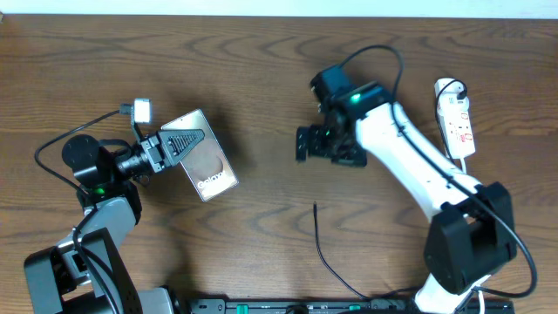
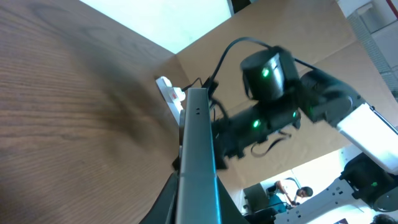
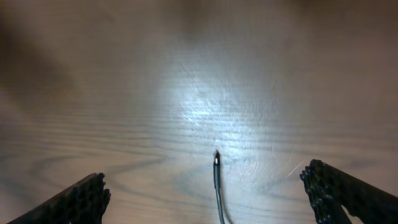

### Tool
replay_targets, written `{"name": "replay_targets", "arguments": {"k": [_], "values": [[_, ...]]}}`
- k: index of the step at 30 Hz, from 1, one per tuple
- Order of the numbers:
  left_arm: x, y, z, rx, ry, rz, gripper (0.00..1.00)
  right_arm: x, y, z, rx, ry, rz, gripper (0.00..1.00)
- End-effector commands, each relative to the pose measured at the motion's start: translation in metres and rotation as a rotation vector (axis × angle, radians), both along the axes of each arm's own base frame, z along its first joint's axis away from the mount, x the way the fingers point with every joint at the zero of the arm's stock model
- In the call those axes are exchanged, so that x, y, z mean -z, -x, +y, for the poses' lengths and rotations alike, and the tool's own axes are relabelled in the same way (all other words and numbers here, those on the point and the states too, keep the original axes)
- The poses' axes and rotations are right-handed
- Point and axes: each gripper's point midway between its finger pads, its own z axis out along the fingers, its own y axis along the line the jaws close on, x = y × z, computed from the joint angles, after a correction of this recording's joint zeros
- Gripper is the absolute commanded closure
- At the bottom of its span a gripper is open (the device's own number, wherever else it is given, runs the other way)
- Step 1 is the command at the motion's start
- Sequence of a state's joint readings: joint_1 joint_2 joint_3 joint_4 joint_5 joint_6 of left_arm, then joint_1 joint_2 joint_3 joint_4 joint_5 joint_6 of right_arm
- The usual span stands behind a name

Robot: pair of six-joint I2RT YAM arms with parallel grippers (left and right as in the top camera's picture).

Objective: Plug charger to phone and switch on socket
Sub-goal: 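Move the right gripper over the black charger cable, then lower the right gripper onto the cable's plug end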

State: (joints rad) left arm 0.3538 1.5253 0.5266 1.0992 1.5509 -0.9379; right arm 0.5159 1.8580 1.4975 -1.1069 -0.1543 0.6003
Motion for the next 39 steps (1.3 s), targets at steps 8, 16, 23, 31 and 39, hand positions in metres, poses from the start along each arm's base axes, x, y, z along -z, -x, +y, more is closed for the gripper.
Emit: {"name": "replay_targets", "arguments": {"k": [8,16,23,31,39], "values": [[-0.001,-0.001,0.024,-0.057,-0.014,-0.027,0.93,0.065,0.044,-0.002,0.129,0.155,0.113,0.01],[0.001,-0.001,0.026,-0.064,-0.004,-0.003,0.92,0.083,0.068,0.008,0.076,0.162,0.130,0.01],[0.002,-0.001,0.026,-0.064,0.000,0.004,0.93,0.089,0.088,0.020,0.007,0.175,0.133,0.01],[0.004,-0.001,0.026,-0.064,0.007,0.022,0.93,0.098,0.096,0.025,-0.002,0.161,0.133,0.01],[0.004,-0.001,0.026,-0.064,0.007,0.022,0.92,0.100,0.101,0.026,0.003,0.147,0.171,0.01]]}}
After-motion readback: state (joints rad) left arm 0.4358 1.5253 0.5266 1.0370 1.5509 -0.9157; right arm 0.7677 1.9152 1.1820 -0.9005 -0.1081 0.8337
